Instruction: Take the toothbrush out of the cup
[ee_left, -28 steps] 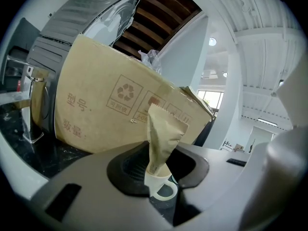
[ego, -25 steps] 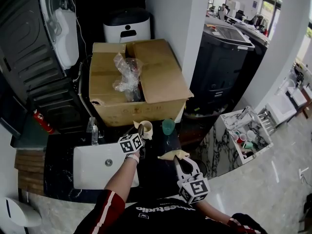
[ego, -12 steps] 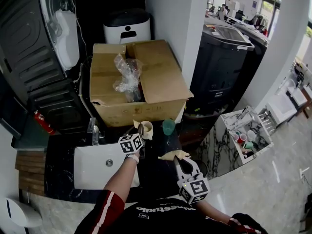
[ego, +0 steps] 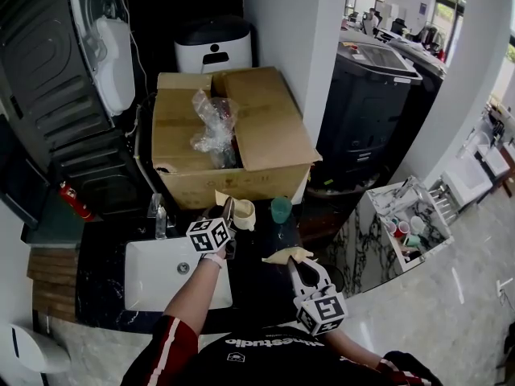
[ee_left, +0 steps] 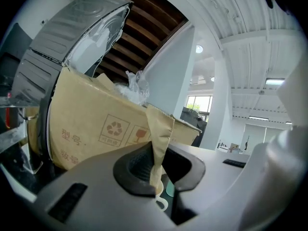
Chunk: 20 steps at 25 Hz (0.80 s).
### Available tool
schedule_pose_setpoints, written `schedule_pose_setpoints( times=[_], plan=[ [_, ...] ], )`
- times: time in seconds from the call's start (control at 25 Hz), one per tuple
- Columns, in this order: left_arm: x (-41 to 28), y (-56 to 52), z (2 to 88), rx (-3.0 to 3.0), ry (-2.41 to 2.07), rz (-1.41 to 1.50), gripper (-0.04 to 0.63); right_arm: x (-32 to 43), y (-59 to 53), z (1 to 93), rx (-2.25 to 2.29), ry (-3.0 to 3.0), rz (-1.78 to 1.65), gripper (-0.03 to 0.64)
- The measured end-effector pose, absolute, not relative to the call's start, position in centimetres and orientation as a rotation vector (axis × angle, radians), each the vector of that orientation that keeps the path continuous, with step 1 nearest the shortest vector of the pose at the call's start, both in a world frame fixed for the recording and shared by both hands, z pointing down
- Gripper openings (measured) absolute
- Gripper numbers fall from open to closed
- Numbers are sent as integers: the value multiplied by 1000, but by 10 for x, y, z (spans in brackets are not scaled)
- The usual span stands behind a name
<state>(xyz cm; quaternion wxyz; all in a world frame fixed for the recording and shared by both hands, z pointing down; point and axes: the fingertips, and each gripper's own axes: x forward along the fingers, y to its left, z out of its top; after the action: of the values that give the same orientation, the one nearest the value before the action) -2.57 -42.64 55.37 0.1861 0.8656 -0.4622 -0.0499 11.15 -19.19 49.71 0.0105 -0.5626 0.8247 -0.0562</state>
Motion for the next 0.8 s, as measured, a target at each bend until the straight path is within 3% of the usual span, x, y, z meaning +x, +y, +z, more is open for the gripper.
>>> schedule_pose_setpoints(
  times=[0.36,0.8],
  plan=[
    [-41,-418,505,2520,-1293,-214,37,110,-195,499,-1755,2584,-189,40],
    [-44,-388,513,2558,-1271,-171,37,106,-201,499,-1740,2591,-190,40]
  ],
)
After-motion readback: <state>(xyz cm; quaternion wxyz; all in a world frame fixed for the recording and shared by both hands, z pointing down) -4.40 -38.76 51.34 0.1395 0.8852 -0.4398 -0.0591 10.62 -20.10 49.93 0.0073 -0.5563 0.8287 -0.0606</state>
